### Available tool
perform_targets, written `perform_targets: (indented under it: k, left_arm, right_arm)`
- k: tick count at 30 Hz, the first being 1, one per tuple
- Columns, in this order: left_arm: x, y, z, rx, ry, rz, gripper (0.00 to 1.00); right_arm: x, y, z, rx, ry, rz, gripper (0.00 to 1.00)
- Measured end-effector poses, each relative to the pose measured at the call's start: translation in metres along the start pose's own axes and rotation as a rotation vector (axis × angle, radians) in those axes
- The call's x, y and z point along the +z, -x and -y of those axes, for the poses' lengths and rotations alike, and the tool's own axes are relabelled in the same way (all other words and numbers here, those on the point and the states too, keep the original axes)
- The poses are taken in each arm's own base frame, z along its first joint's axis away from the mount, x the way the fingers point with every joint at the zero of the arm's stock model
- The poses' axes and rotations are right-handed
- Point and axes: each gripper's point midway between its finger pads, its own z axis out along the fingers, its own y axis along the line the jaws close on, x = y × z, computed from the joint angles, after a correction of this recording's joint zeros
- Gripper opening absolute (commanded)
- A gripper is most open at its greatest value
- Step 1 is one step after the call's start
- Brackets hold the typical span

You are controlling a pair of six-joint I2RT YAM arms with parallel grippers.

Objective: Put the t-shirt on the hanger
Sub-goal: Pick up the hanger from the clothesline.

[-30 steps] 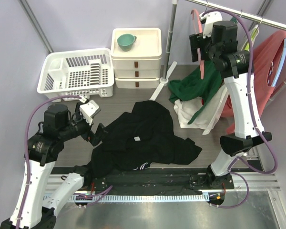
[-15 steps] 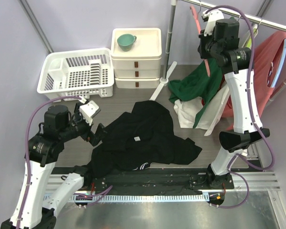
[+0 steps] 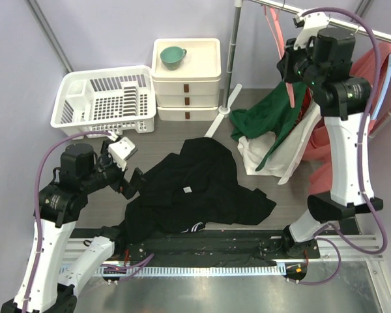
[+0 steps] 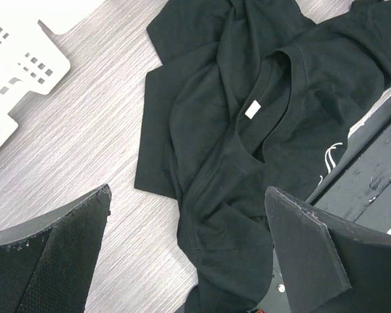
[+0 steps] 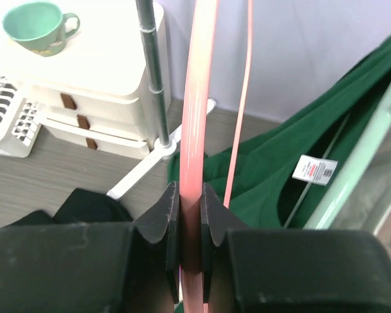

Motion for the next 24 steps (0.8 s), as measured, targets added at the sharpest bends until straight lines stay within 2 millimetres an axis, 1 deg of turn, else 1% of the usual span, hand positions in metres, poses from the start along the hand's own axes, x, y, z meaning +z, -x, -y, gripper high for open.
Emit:
perform_targets:
  k: [3, 6, 8, 12, 15, 18, 20, 22, 24]
  left_arm:
    - [0.001, -0.001, -0.001, -0.001, 0.0, -0.005, 1.0]
    - [0.004, -0.002, -0.001, -0.004, -0.007, -0.016, 1.0]
    - [0.006, -0.002, 0.0, -0.006, -0.018, -0.021, 1.0]
    - [0.006, 0.0, 0.007, -0.003, -0.057, -0.008, 1.0]
    - [0.006, 0.002, 0.013, -0.008, -0.085, 0.014, 1.0]
    - [0.004, 0.011, 0.019, -0.008, -0.102, 0.082, 1.0]
    - [0.001, 0.018, 0.026, 0.013, -0.126, 0.154, 1.0]
    - [0.001, 0.022, 0.033, 0.033, -0.156, 0.209, 1.0]
    - [-0.004, 0.027, 0.042, 0.063, -0.189, 0.267, 1.0]
  right_arm:
    - [-0.024, -0.003, -0.004, 0.001, 0.024, 0.0, 0.01]
    - [-0.046, -0.013, -0.01, -0.005, 0.061, -0.006, 0.01]
    - [-0.061, -0.026, -0.015, -0.015, 0.092, -0.03, 0.01]
    - [-0.091, -0.064, -0.03, -0.045, 0.189, -0.123, 0.01]
    - [-0.113, -0.088, -0.049, -0.068, 0.315, -0.194, 0.01]
    - [-0.132, -0.105, -0.073, -0.088, 0.476, -0.245, 0.01]
    - [-0.14, -0.115, -0.087, -0.106, 0.579, -0.263, 0.01]
    - [-0.143, -0.127, -0.1, -0.133, 0.688, -0.279, 0.01]
    - [-0.145, -0.147, -0.115, -0.16, 0.8, -0.314, 0.01]
